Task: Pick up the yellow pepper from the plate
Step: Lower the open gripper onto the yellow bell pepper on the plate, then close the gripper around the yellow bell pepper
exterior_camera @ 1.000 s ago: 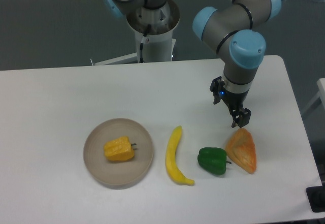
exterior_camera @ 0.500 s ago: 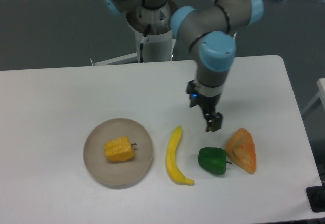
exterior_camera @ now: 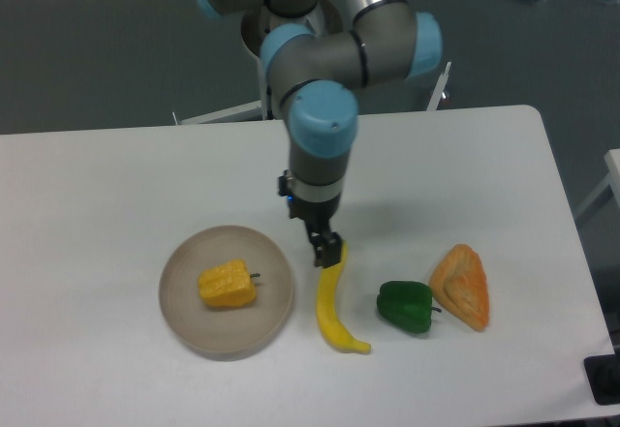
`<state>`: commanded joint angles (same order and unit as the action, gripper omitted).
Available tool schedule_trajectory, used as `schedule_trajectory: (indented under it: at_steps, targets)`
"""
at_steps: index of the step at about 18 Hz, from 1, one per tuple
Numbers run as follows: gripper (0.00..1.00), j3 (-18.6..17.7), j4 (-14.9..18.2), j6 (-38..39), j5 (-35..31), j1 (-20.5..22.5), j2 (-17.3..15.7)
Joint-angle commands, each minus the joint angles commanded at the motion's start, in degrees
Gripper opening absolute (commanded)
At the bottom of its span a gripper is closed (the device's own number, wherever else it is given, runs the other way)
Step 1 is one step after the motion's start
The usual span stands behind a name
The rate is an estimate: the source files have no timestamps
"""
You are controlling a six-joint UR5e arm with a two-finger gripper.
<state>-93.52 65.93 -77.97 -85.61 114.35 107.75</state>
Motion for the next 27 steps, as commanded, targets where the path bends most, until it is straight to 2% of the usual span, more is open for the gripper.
schedule_trajectory:
  at_steps: [3, 5, 11, 21, 22, 23, 27]
  targets:
    - [1.00, 0.0, -4.1, 3.8, 0.0, -2.9, 1.9]
    - [1.00, 0.1, -5.6, 5.2, -0.1, -4.0, 3.1]
    - [1.00, 0.9, -7.3, 5.4, -0.2, -6.1, 5.6]
    - [1.00, 1.0, -7.8, 7.0, -0.4, -8.2, 8.6]
    - [0.96, 1.1, -7.8, 7.0, -0.5, -8.2, 8.7]
    - [0.80, 1.0, -8.0, 7.0, -0.5, -8.2, 9.0]
    - [0.37, 1.1, -8.0, 6.9, -0.5, -8.2, 9.1]
